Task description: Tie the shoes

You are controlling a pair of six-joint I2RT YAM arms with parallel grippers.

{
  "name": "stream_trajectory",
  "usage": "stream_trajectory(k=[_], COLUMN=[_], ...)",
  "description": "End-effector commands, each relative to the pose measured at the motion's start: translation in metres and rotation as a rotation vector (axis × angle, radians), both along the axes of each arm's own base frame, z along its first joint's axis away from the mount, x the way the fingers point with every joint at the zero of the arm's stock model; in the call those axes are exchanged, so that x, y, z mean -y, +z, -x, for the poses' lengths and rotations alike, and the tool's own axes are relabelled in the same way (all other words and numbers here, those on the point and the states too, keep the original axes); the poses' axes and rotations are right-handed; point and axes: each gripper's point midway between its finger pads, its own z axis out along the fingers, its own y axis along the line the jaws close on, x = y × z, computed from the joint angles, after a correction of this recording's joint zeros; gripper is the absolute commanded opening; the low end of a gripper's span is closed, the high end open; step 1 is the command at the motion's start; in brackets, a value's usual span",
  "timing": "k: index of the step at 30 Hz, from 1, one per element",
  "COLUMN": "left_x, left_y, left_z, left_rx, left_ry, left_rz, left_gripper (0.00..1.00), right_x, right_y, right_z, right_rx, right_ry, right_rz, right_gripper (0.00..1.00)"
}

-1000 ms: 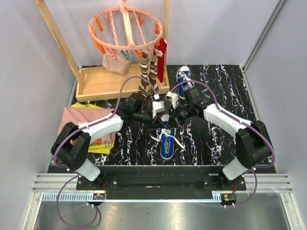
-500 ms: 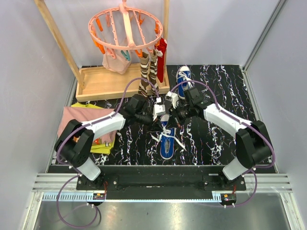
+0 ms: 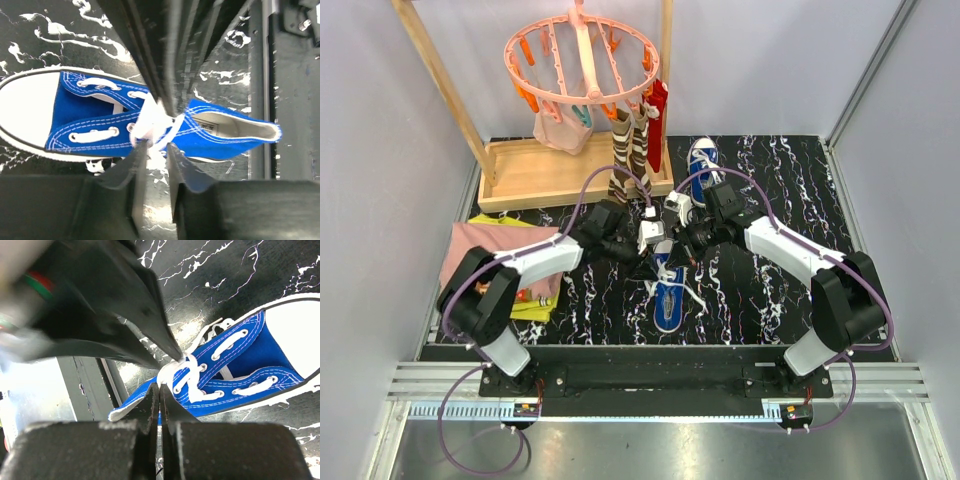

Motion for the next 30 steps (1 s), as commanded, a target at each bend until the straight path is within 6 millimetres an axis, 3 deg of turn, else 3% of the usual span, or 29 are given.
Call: stream_trajectory(k=[1, 3, 12, 24, 28, 29, 30], left_x=[-0.003, -0.006, 0.004, 0.022, 0.021, 0.020, 0.018], left_y=[0.065, 0.075, 0.073, 0.063, 0.061, 0.059, 0.057], left_z=[-0.006, -0.005, -0.019, -0.021, -0.019, -0.016, -0.015], left_rx=[0.107, 0.135, 0.139, 0.188, 0.182, 0.173, 0.163], left_ry=[0.031, 0.044, 0.046, -0.034, -0.034, -0.031, -0.027], left_rz=[0.140, 0.150, 0.153, 0.141, 0.136, 0.130, 0.127], left_gripper=[0.38, 0.41, 0.46, 0.38, 0.21, 0.12, 0.10], right_x=[-0.006, -0.006, -0.008, -0.010, -0.010, -0.010, -0.009], right_y=[0.016, 0.016, 0.021, 0.022, 0.023, 0.023, 0.023], right_z=[-0.006, -0.006, -0.003, -0.002, -0.001, -0.001, -0.001], right_rx=[0.057, 0.053, 0.053, 0.042, 0.039, 0.042, 0.043], right_ry=[0.011, 0.014, 0.025, 0.039, 0.038, 0.036, 0.034], right_rz=[-0.043, -0.045, -0.063, -0.078, -0.080, -0.079, -0.077], right_gripper=[0.00, 0.00, 0.00, 0.00, 0.06, 0.11, 0.18])
